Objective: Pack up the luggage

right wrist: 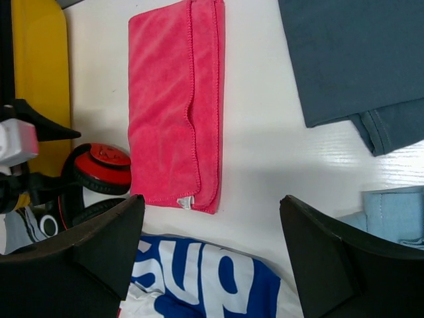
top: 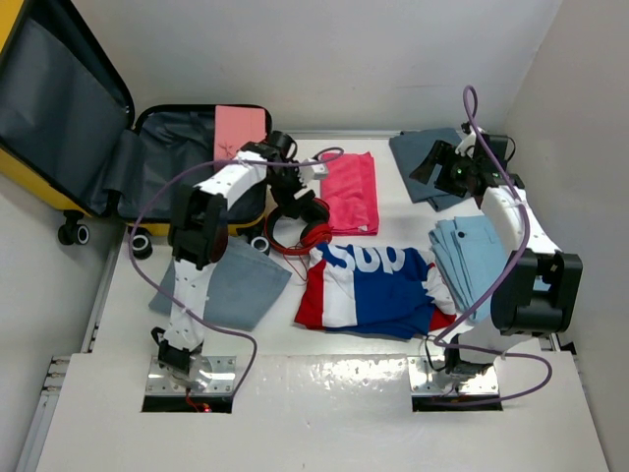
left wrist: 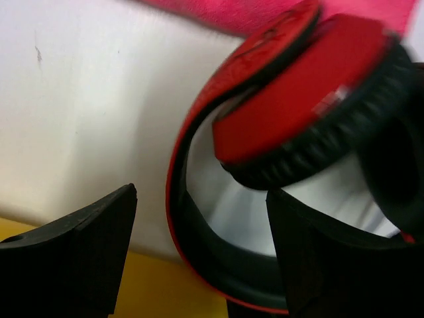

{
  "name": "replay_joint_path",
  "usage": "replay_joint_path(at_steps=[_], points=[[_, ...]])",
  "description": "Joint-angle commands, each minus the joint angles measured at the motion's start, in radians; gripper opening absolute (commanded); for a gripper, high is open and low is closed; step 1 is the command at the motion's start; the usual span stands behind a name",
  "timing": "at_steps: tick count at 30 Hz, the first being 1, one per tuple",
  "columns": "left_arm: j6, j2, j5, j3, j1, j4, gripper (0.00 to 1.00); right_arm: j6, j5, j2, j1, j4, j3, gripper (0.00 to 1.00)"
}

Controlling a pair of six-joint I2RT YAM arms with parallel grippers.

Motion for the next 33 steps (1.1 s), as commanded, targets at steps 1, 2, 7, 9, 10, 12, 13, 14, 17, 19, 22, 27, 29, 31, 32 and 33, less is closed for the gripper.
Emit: replay_joint_path(at_steps=[1,2,7,9,10,12,13,14,17,19,22,27,29,31,32,33], points=[[-0.029,0.031,-0.133,0.068,-0.038,0.006,0.81,-0.003,-0.013,0.005,-0.002,0.009,0.038,0.82],[-0.014,0.040,-0.172,0.068,-0.048,0.017,0.80,-0.001,-0.011,0.005,-0.003,0.012,0.038,0.82],[0.006,0.050,-0.175,0.029,-0.066,0.039,0.62,0.006,-0.008,0.004,-0.005,0.015,0.035,0.81],[0.006,0.050,-0.175,0.018,-0.066,0.039,0.50,0.013,-0.011,0.002,-0.010,0.030,0.024,0.81],[0.006,0.059,-0.175,0.018,-0.066,0.039,0.45,0.011,-0.010,0.002,-0.008,0.035,0.024,0.79],[0.006,0.045,-0.175,0.018,-0.066,0.039,0.28,0.013,-0.010,-0.001,-0.011,0.040,0.020,0.79],[-0.010,0.045,-0.160,0.033,-0.066,0.039,0.21,0.013,-0.013,0.004,-0.011,0.044,0.020,0.78],[-0.021,0.028,-0.140,0.045,-0.066,0.039,0.15,0.013,-0.013,0.004,-0.011,0.046,0.017,0.78],[-0.066,-0.028,-0.082,0.114,-0.086,0.049,0.08,0.016,-0.024,0.002,-0.013,0.063,0.007,0.78],[-0.113,-0.088,-0.082,0.171,-0.104,0.106,0.00,0.028,-0.031,0.002,-0.011,0.080,-0.005,0.78],[-0.228,-0.146,-0.082,0.240,-0.124,0.198,0.00,0.037,-0.040,0.008,-0.010,0.096,-0.014,0.77],[-0.378,-0.231,-0.251,0.327,-0.088,0.256,0.00,0.052,-0.053,0.030,0.004,0.121,-0.013,0.77],[-0.447,-0.258,-0.290,0.328,-0.037,0.270,0.00,0.060,-0.060,0.044,0.012,0.130,-0.005,0.77],[-0.487,-0.303,-0.376,0.317,0.052,0.270,0.00,0.065,-0.065,0.061,0.023,0.136,0.000,0.77],[-0.504,-0.317,-0.407,0.306,0.085,0.270,0.00,0.069,-0.064,0.065,0.030,0.138,0.006,0.77],[-0.533,-0.341,-0.475,0.283,0.157,0.279,0.00,0.071,-0.067,0.079,0.038,0.146,0.009,0.77]])
